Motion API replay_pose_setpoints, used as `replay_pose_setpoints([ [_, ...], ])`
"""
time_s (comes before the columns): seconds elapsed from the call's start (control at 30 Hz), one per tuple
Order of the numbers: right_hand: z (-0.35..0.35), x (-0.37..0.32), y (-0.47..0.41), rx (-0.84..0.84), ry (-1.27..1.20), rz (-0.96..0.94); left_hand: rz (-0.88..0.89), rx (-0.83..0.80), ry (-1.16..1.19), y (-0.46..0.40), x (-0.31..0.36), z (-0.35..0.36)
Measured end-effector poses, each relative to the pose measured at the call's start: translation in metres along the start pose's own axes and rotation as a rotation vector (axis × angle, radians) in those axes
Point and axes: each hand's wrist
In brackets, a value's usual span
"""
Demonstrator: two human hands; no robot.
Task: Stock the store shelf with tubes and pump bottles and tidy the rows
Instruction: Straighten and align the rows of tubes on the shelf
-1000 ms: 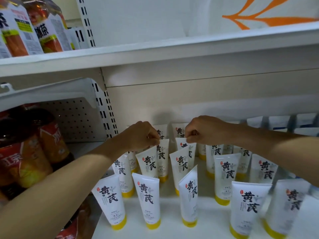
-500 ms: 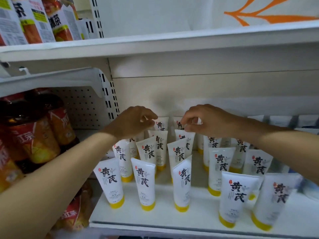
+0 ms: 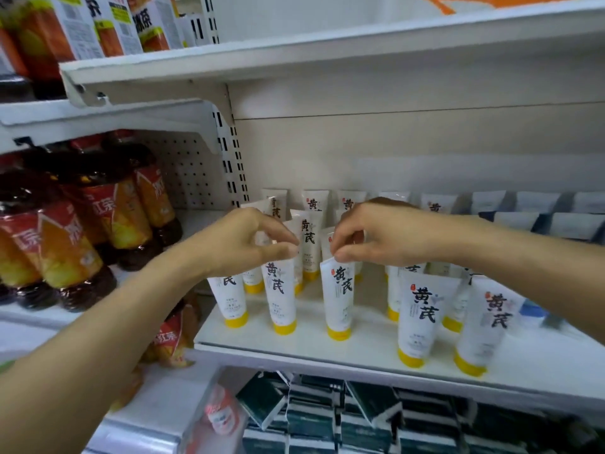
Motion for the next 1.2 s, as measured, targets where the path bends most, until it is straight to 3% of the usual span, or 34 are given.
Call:
replay_pose_setpoints([
  [0.17, 0.003, -0.008, -0.001, -0.02, 0.129, 0.055, -0.105, -0.072, -0.206, 0.008, -0.008, -0.002],
  [0.47, 0.008, -0.019, -0.001, 0.029, 0.142, 0.136, -0.043, 0.053, -0.296, 0.006, -0.006, 0.003],
  [1.2, 0.005, -0.039, 0.01, -0.039, 0.114, 0.208, 0.128, -0.005, -0.123, 0.0, -0.002, 0.01],
])
Point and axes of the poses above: each hand's wrist, its own y-axis away from the middle knuckle, its own z-axis out of the palm, x = y × z, and after that the axes turned 10 degrees about -x, right-handed
